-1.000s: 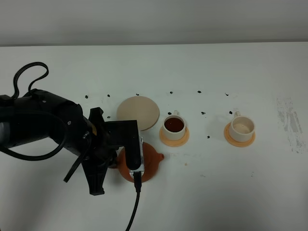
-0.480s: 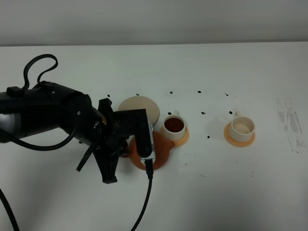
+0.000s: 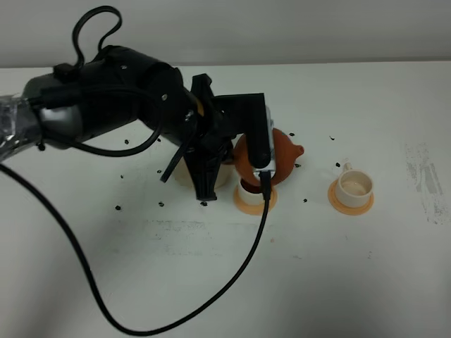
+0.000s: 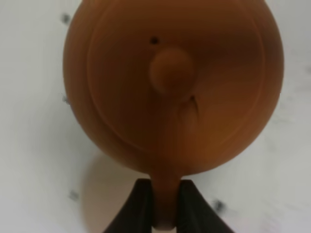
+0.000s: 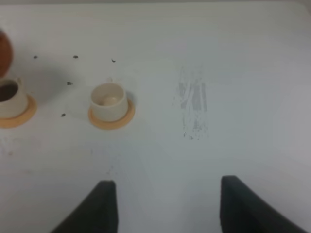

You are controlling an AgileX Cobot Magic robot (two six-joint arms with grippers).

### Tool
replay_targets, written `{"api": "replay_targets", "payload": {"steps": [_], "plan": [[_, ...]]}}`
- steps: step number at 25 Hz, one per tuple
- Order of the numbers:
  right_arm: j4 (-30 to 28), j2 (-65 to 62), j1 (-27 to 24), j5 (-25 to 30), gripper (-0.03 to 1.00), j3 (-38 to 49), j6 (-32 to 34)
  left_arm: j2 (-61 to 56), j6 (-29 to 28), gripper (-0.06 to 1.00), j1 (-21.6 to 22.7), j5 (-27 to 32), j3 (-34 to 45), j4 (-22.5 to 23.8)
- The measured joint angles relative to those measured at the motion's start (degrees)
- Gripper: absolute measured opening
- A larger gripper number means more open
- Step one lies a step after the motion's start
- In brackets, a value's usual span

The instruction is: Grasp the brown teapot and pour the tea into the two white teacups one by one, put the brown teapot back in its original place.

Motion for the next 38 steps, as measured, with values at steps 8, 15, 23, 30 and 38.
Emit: {"api": "replay_targets", "payload": {"steps": [8, 15, 23, 30, 38], "plan": [[0.0, 0.0, 0.0, 0.0, 0.49, 0.0, 0.0, 11.93, 2.03, 0.12, -1.08, 1.32, -17.32, 4.98], [0.0, 0.0, 0.0, 0.0, 0.49, 0.0, 0.0, 17.14, 8.76, 0.12, -2.95, 0.48, -22.09, 5.19], [0.0, 0.0, 0.0, 0.0, 0.49, 0.0, 0.0, 18.63, 10.62, 0.12, -4.8, -1.33, -22.3, 10.69], [0.0, 0.0, 0.0, 0.0, 0.49, 0.0, 0.0, 19.15, 10.49, 0.12, -6.41, -1.39, -22.3, 16.21], [0.0, 0.0, 0.0, 0.0, 0.49, 0.0, 0.0, 19.4, 10.32, 0.12, -7.82, -2.63, -22.36, 22.47]]}}
